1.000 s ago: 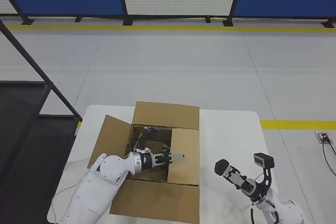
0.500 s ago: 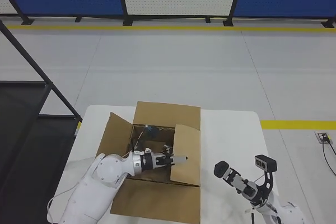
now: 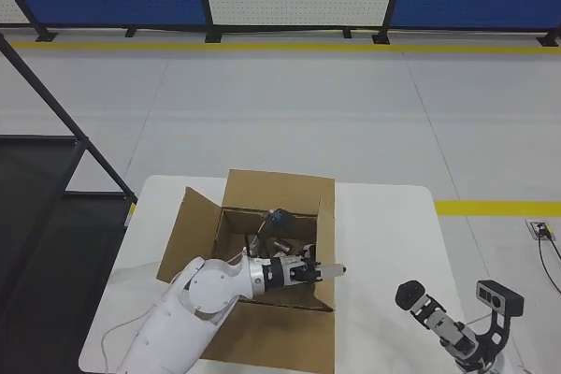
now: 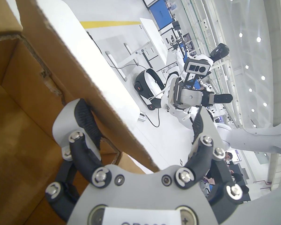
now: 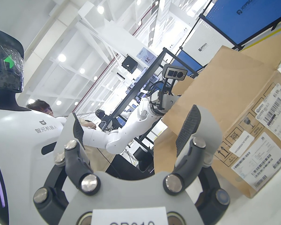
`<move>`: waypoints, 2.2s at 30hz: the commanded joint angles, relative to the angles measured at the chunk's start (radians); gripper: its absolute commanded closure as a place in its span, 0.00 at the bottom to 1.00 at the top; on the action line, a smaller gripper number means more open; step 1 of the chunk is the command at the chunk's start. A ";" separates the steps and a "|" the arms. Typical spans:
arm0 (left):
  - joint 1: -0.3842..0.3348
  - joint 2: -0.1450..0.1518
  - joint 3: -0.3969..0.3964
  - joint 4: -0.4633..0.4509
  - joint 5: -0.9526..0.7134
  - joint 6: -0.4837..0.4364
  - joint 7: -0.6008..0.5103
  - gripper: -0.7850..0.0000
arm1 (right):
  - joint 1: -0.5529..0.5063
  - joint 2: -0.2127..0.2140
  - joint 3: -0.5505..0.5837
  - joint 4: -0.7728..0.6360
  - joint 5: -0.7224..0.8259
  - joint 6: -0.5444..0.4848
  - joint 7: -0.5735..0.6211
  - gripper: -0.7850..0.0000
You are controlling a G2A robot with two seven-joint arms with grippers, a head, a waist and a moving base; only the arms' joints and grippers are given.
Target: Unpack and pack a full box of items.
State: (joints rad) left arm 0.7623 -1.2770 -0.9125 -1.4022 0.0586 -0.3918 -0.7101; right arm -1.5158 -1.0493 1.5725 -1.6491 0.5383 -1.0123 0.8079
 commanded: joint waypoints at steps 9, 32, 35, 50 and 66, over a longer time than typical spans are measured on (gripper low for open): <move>-0.065 -0.067 0.132 0.102 -0.045 0.011 0.154 0.00 | -0.179 -0.026 0.176 -0.088 0.043 0.000 0.000 0.00; -0.109 -0.149 0.270 0.214 0.053 0.106 0.252 0.00 | -0.158 -0.053 0.191 -0.044 0.007 0.000 0.000 0.00; -0.102 -0.152 0.266 0.204 0.067 0.123 0.255 0.00 | -0.149 -0.048 0.185 -0.039 0.006 0.000 0.000 0.00; -0.062 -0.144 0.155 0.129 0.119 0.091 0.315 0.00 | -0.119 -0.047 0.214 0.022 0.062 0.000 0.000 0.00; 0.343 -0.010 -0.411 -0.478 0.170 0.061 0.240 0.00 | 0.034 -0.075 0.171 -0.028 0.008 0.000 0.000 0.00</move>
State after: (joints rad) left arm 1.0655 -1.2937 -1.2740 -1.8328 0.2269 -0.3336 -0.4615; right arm -1.4971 -1.1243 1.7539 -1.6722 0.5662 -1.0123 0.8074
